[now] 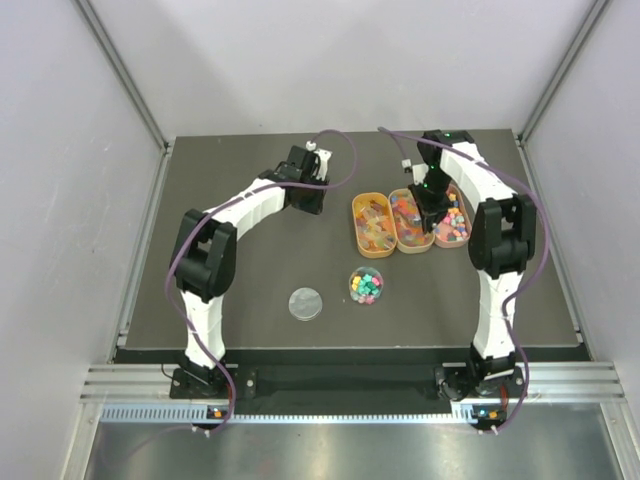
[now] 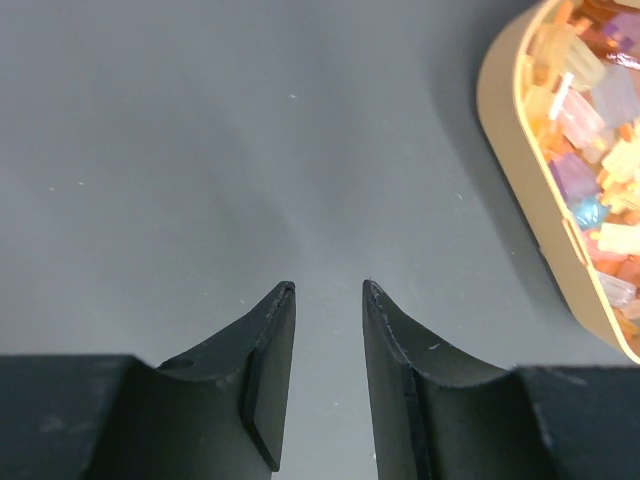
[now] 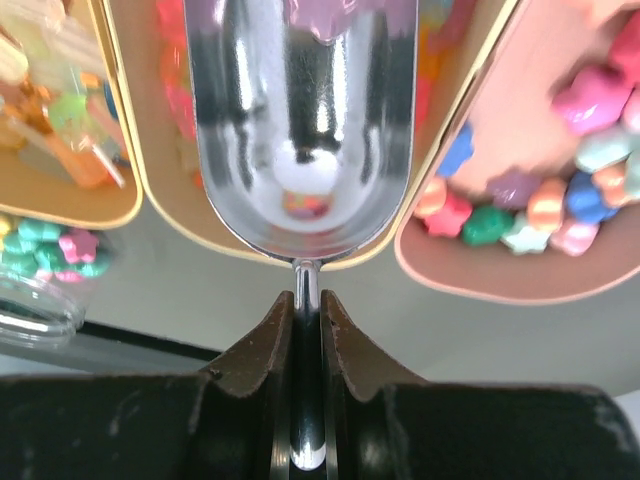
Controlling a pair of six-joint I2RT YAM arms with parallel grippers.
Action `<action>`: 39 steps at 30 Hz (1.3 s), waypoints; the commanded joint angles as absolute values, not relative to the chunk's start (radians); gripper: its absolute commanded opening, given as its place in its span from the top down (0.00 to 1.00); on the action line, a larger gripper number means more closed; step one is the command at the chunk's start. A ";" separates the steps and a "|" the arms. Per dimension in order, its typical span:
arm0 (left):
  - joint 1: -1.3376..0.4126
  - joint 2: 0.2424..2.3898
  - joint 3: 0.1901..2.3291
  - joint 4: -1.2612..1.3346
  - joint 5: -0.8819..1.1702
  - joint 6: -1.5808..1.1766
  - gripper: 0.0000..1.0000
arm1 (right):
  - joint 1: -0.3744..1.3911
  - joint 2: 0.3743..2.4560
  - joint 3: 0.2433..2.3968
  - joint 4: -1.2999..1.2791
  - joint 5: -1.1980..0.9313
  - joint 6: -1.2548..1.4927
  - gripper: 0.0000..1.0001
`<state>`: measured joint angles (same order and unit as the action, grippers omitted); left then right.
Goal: Pack the candies
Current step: Scoop the fake candies from the storage box.
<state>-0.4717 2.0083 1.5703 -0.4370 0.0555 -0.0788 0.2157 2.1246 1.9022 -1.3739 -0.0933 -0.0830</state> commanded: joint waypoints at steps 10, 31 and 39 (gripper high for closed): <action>-0.434 2.082 1.669 -0.428 0.084 -0.061 0.61 | 0.227 2.206 1.930 -1.309 -0.097 -0.107 1.00; -0.422 2.088 1.672 -0.448 0.086 -0.035 0.61 | 0.209 2.212 1.872 -1.290 -0.100 -0.210 1.00; -0.422 2.068 1.666 -0.460 0.066 -0.032 0.61 | 0.207 2.191 1.841 -1.237 -0.106 -0.248 1.00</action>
